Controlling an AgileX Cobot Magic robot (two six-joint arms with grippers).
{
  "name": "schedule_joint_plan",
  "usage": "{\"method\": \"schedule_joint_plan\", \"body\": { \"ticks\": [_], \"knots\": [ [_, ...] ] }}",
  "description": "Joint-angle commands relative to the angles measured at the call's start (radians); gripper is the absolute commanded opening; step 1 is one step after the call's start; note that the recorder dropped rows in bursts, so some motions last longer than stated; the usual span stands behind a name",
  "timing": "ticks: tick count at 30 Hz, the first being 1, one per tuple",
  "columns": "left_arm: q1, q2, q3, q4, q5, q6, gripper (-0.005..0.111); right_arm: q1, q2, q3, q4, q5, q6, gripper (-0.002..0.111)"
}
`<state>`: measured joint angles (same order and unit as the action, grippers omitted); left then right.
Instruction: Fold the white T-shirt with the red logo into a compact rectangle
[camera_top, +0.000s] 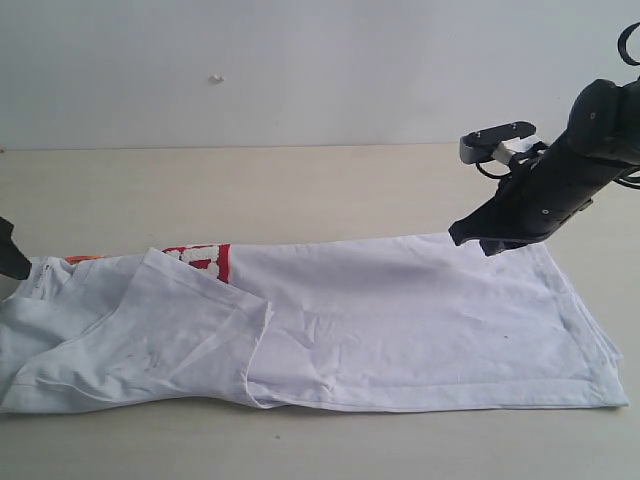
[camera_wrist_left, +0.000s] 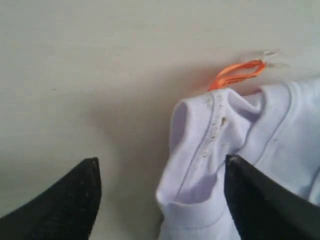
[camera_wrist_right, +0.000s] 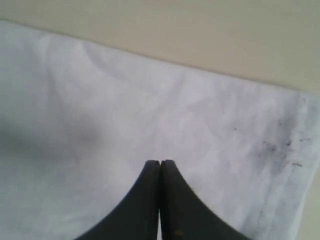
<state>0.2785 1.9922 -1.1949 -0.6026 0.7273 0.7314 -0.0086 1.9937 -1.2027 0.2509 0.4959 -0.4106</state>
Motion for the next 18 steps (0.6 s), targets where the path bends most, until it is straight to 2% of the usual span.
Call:
{"method": "schedule_joint_plan", "body": {
  "ticks": [1,4,11,13,17,18],
  "knots": [
    [0.001,0.04,-0.009,-0.053,0.038,0.063,0.067,0.003,-0.008,-0.005,0.004,-0.001,-0.011,0.0],
    [0.001,0.079,-0.009,-0.102,0.043,0.085,0.067,0.003,-0.008,-0.005,0.004,0.001,-0.011,0.0],
    [0.0,0.111,-0.009,-0.095,0.106,0.102,0.064,0.003,-0.008,-0.005,0.006,-0.005,-0.013,0.0],
    [0.0,0.113,-0.009,-0.095,0.13,0.102,0.056,0.003,-0.008,-0.005,0.006,-0.005,-0.013,0.0],
    [0.0,0.113,-0.009,-0.083,0.174,0.095,0.029,0.003,-0.008,-0.005,0.01,0.007,-0.013,0.0],
    [0.0,0.113,-0.009,-0.081,0.181,0.095,0.02,0.003,-0.008,-0.005,0.012,0.011,-0.013,0.0]
  ]
}}
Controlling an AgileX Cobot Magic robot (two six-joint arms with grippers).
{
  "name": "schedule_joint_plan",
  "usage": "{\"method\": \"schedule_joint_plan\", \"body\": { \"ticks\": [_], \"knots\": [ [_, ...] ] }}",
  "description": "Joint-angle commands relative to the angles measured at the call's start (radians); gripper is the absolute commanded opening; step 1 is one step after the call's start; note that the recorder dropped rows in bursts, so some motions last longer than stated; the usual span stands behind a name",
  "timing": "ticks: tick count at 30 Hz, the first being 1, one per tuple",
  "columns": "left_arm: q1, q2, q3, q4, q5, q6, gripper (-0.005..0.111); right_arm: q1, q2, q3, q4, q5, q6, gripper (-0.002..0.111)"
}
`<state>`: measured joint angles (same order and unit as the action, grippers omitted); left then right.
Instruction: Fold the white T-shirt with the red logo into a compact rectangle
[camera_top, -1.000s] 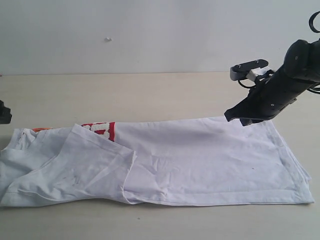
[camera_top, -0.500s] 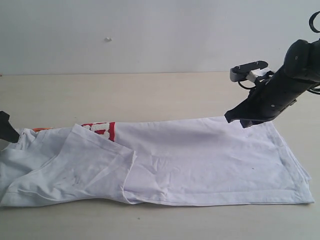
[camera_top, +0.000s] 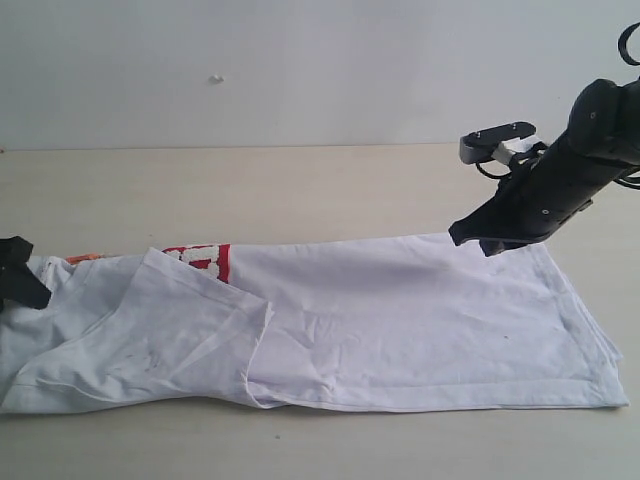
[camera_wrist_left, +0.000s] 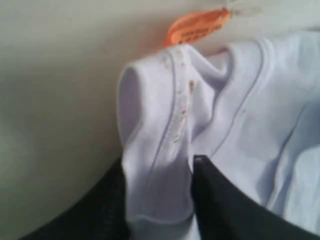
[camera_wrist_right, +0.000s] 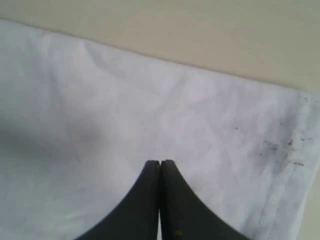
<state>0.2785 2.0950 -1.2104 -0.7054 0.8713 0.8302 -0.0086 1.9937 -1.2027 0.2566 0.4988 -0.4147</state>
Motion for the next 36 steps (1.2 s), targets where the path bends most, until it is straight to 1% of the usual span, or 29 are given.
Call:
{"method": "schedule_joint_plan", "body": {
  "ticks": [1,3,11,16,19,24,28,31,36],
  "knots": [
    [0.0,0.011,0.007,0.022,0.046,-0.006,0.01,0.003,-0.008,-0.005,0.022,0.01,-0.009,0.0],
    [0.0,0.008,0.007,0.018,0.051,-0.013,0.0,0.003,-0.008,-0.005,0.03,0.014,-0.011,0.0],
    [-0.007,-0.072,-0.01,0.012,0.078,-0.071,0.0,0.003,-0.008,-0.005,0.052,0.002,-0.011,0.0],
    [-0.05,-0.158,-0.013,0.016,0.094,-0.101,0.0,0.003,-0.008,-0.023,0.082,0.021,-0.011,0.0],
    [-0.097,-0.202,-0.013,0.016,0.101,-0.129,0.0,0.009,-0.023,-0.041,0.121,0.068,-0.036,0.0],
    [-0.19,-0.269,-0.017,0.013,0.105,-0.174,0.0,0.009,-0.081,-0.07,0.272,0.143,-0.141,0.0],
    [-0.262,-0.307,-0.061,0.013,0.11,-0.251,0.0,0.009,-0.149,-0.072,0.301,0.155,-0.141,0.0],
    [-0.334,-0.332,-0.108,0.007,0.113,-0.31,0.0,0.009,-0.201,-0.072,0.313,0.164,-0.141,0.0],
    [-0.479,-0.336,-0.198,0.006,0.111,-0.402,0.0,0.009,-0.281,-0.072,0.322,0.183,-0.141,0.0]
  ]
}}
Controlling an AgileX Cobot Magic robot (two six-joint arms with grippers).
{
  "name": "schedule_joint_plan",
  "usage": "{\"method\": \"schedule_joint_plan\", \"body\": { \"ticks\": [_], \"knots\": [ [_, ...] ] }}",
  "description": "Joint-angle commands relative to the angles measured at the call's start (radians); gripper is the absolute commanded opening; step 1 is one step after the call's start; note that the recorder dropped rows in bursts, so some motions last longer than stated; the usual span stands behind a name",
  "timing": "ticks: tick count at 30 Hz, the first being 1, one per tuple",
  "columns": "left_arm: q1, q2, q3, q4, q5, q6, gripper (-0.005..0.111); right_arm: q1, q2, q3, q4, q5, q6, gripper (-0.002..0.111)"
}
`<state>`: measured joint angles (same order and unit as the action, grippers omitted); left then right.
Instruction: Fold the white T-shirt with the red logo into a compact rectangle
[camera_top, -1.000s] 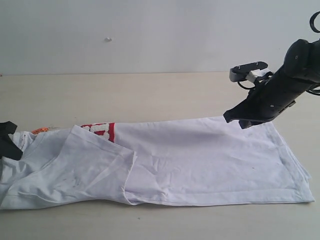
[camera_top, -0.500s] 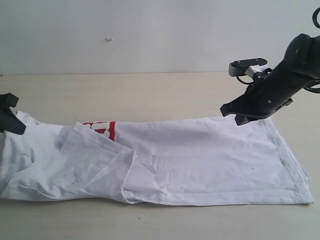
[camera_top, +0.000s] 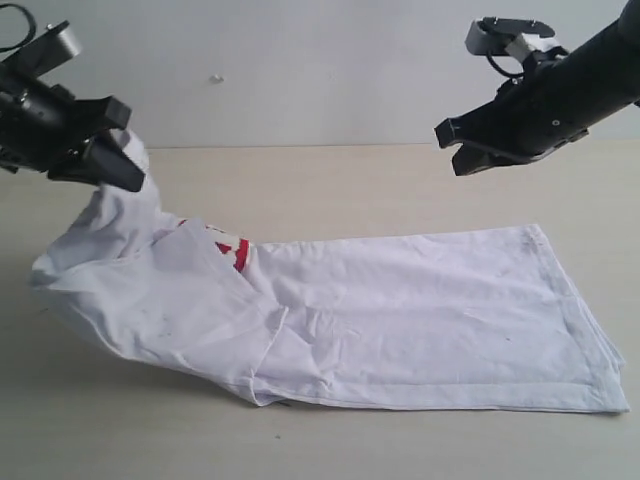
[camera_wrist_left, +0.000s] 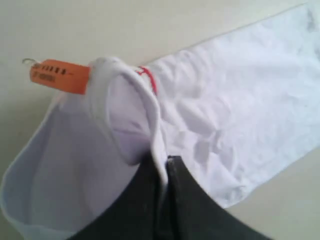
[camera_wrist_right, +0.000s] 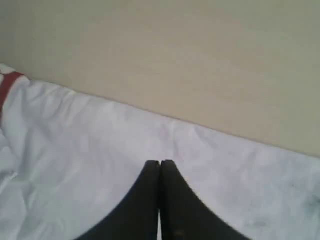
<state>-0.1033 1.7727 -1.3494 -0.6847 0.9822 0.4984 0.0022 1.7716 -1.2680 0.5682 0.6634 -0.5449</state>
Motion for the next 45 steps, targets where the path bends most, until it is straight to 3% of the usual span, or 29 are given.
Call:
{"method": "schedule_joint_plan", "body": {
  "ticks": [1,5,17,21,24,26,30,32,35,40,45],
  "knots": [
    [-0.13,-0.014,-0.076,-0.017,-0.012,-0.081,0.0,-0.002,-0.077,-0.007,0.013,0.018,-0.011,0.0],
    [-0.246,-0.014,-0.153,-0.048,-0.046,-0.121,0.0,-0.002,-0.147,-0.007,0.024,0.031,-0.011,0.001],
    [-0.536,0.094,-0.251,-0.158,-0.252,-0.147,0.0,-0.002,-0.449,-0.007,0.024,0.143,0.052,0.033],
    [-0.63,0.187,-0.297,-0.162,-0.25,-0.109,0.001,-0.002,-0.554,-0.007,0.016,0.154,0.055,0.04],
    [-0.681,0.248,-0.338,-0.151,-0.222,-0.109,0.012,-0.002,-0.608,-0.007,0.016,0.161,0.056,0.04],
    [-0.702,0.274,-0.363,-0.138,-0.209,-0.109,0.026,-0.002,-0.625,-0.007,0.012,0.167,0.061,0.04],
    [-0.712,0.275,-0.408,-0.099,-0.214,-0.109,0.07,-0.002,-0.629,-0.007,-0.038,0.2,0.108,0.04],
    [-0.709,0.257,-0.431,-0.058,-0.201,-0.129,0.077,-0.002,-0.62,-0.007,-0.08,0.216,0.141,0.04],
    [-0.702,0.221,-0.449,0.066,-0.168,-0.192,0.073,-0.002,-0.604,-0.005,-0.139,0.227,0.2,0.04],
    [-0.694,0.148,-0.451,0.399,-0.053,-0.343,0.063,-0.002,-0.528,0.038,-0.162,0.241,0.215,0.04],
    [-0.672,0.06,-0.383,0.523,-0.01,-0.384,0.063,-0.021,-0.396,0.152,-0.237,0.157,0.267,0.044]
  ]
}}
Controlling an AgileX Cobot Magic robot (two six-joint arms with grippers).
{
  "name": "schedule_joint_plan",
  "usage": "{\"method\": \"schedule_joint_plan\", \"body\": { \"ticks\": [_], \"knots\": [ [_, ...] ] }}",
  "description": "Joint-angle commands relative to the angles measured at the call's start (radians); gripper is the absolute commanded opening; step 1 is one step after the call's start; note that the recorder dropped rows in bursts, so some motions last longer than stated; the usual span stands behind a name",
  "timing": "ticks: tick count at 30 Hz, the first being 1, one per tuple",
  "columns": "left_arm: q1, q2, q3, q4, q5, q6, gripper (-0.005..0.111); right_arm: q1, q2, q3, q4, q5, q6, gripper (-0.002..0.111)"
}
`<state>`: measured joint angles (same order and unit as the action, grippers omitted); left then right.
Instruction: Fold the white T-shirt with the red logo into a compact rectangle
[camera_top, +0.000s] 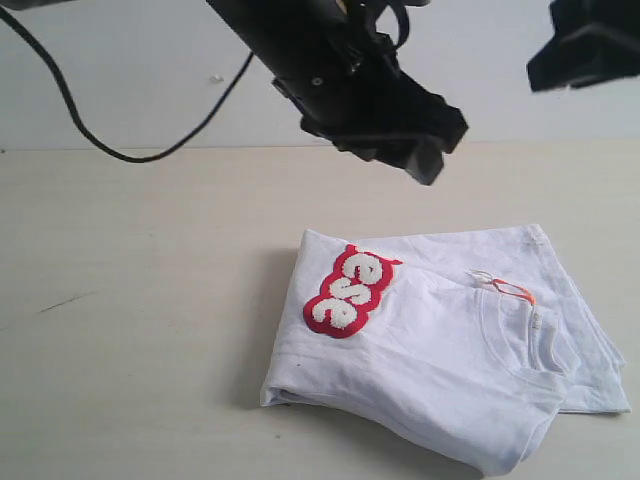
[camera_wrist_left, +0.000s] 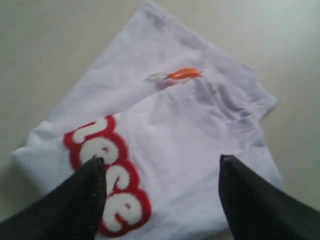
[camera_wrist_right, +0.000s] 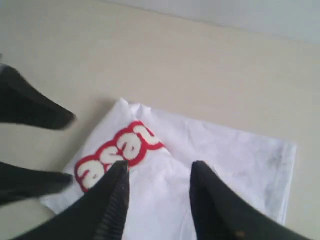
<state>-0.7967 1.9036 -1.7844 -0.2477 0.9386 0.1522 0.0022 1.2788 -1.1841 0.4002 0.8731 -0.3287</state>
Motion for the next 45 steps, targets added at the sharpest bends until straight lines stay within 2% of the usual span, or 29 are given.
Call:
{"method": "schedule_joint_plan", "body": {
  "ticks": [1,6,13,17,20,24,29,30,32,34,35,39,45],
  "knots": [
    [0.032,-0.088,0.068,0.087,0.033,-0.037,0.063,-0.033,0.126,0.074,-0.074,-0.052,0.053,0.046],
    [0.155,-0.219,0.207,0.101,0.0,-0.037,0.06,-0.12,0.255,0.144,-0.071,-0.034,0.072,0.049],
    [0.357,-0.391,0.409,0.101,-0.067,-0.006,0.045,-0.167,0.434,0.182,-0.061,-0.035,0.072,0.049],
    [0.441,-0.44,0.483,-0.021,-0.141,0.041,0.045,-0.167,0.52,0.182,-0.061,-0.042,0.072,0.049],
    [0.449,-0.449,0.498,-0.102,-0.143,0.11,0.045,-0.167,0.558,0.18,-0.064,-0.051,0.069,0.049],
    [0.447,-0.449,0.501,-0.112,-0.138,0.11,0.045,-0.167,0.601,0.18,-0.06,-0.131,0.069,0.05],
    [0.447,-0.449,0.501,-0.112,-0.146,0.111,0.045,-0.165,0.64,0.161,-0.033,-0.135,0.05,0.054],
    [0.447,-0.449,0.501,-0.112,-0.151,0.111,0.045,-0.165,0.64,0.154,-0.005,-0.11,0.017,0.05],
    [0.447,-0.449,0.501,-0.112,-0.155,0.111,0.045,-0.165,0.64,0.146,0.012,-0.081,-0.029,0.031],
    [0.447,-0.449,0.501,-0.112,-0.155,0.111,0.045,-0.165,0.64,0.136,0.048,-0.048,-0.09,0.004],
    [0.447,-0.449,0.501,-0.114,-0.154,0.111,0.045,-0.165,0.64,0.119,0.074,-0.02,-0.131,0.0],
    [0.447,-0.449,0.501,-0.116,-0.154,0.111,0.045,-0.165,0.597,0.041,0.123,0.044,-0.226,0.0],
    [0.447,-0.449,0.501,-0.116,-0.169,0.111,0.045,-0.165,0.471,-0.014,0.123,-0.122,-0.279,0.0]
  ]
}}
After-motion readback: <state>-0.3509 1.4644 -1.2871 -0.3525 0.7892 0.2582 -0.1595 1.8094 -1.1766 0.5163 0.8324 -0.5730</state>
